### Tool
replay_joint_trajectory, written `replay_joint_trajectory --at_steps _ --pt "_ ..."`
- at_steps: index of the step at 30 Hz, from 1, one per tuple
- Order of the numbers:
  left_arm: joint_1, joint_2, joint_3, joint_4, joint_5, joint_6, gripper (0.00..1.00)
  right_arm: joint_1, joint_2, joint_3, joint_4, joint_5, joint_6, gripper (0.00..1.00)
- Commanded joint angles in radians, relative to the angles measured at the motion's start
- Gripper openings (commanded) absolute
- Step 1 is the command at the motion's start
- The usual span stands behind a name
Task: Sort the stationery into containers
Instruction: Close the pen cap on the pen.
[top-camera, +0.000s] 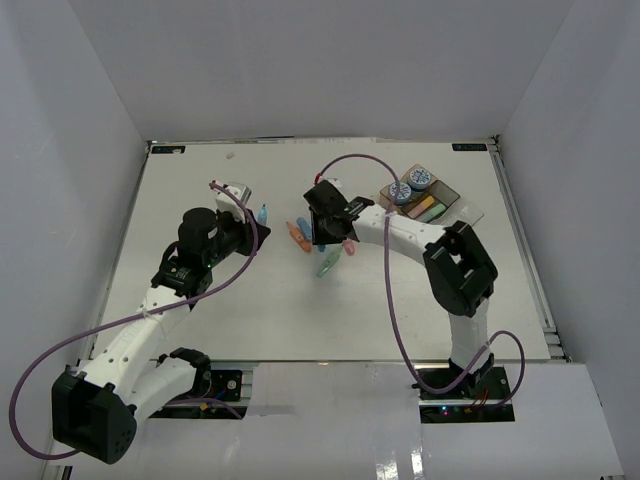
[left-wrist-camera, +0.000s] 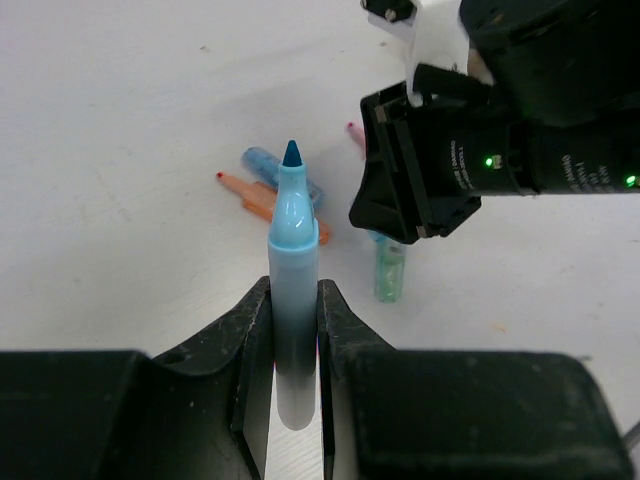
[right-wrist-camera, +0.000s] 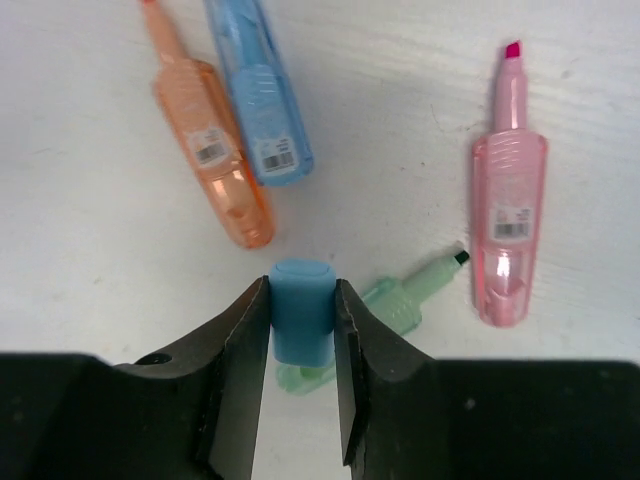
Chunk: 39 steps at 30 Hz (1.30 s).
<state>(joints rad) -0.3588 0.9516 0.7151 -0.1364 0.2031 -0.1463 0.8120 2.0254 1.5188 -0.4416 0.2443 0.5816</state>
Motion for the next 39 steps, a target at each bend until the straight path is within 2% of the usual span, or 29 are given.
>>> replay_joint_trajectory --at_steps 1,8,15,19,27,39 --pt "0.003 -0.033 0.001 0.111 0.179 -0.009 0.19 -0.002 -0.23 -0.011 0.127 0.015 -0.08 0.12" --pt "0.003 0.058 0.109 0.247 0.373 -0.068 0.2 -0.002 -0.522 -0.095 0.349 0.055 -0.193 0.16" --pt "-0.023 0.157 0.184 0.418 0.453 -0.105 0.2 -0.002 -0.652 -0.161 0.582 0.064 -0.259 0.18" --pt "-0.049 0.179 0.184 0.457 0.476 -0.116 0.2 0.007 -0.672 -0.192 0.673 0.036 -0.265 0.18" --pt "-0.085 0.121 0.044 0.543 0.412 -0.121 0.2 0.062 -0.657 -0.226 0.79 0.061 -0.287 0.18" --pt "-0.085 0.101 0.049 0.492 0.322 -0.076 0.19 0.134 -0.593 -0.241 0.866 0.108 -0.313 0.18"
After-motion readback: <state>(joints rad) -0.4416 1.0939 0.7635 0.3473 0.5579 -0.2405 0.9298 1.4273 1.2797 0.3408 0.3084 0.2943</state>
